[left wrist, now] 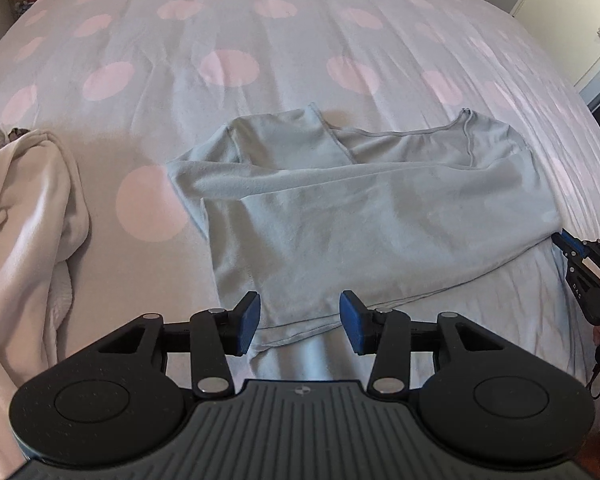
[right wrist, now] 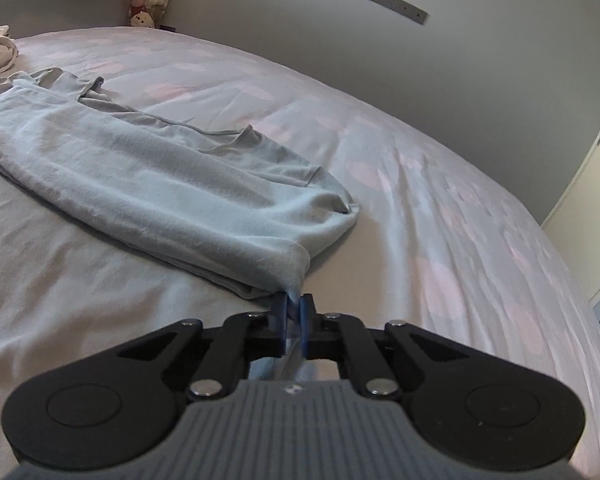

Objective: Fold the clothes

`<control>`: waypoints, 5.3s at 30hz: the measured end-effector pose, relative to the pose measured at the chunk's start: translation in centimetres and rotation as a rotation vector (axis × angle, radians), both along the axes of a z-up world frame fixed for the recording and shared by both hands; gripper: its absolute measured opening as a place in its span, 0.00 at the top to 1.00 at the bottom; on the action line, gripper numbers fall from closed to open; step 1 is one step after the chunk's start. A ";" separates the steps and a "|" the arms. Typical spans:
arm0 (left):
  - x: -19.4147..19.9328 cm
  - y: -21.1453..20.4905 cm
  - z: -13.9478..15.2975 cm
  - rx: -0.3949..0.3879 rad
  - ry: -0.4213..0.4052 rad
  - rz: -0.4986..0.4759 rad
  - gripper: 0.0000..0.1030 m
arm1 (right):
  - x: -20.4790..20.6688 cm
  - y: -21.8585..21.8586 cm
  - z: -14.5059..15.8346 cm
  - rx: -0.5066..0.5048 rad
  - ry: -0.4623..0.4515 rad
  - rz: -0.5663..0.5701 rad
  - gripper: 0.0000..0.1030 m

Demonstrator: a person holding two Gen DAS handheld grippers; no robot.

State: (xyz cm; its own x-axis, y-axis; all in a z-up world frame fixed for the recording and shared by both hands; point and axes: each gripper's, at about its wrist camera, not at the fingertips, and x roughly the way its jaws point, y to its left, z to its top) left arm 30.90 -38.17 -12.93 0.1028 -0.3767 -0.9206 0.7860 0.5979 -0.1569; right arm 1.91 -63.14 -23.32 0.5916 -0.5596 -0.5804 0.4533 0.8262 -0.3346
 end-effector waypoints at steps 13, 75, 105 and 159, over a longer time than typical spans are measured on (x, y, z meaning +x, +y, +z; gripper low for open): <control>-3.3 -1.0 0.5 0.001 -0.065 -0.006 0.60 | -3.9 -3.3 1.0 0.269 -0.055 -0.127 1.00; -14.2 10.1 -1.9 -0.109 -0.187 0.197 0.59 | -6.8 -2.3 3.1 0.625 -0.437 -0.087 0.64; -34.5 10.4 -4.3 0.177 -0.324 -0.552 0.49 | -12.6 25.9 4.3 0.442 0.395 0.545 0.37; -29.7 9.1 -6.9 0.335 -0.317 -0.257 1.00 | -9.2 22.8 2.6 0.300 0.353 0.274 0.85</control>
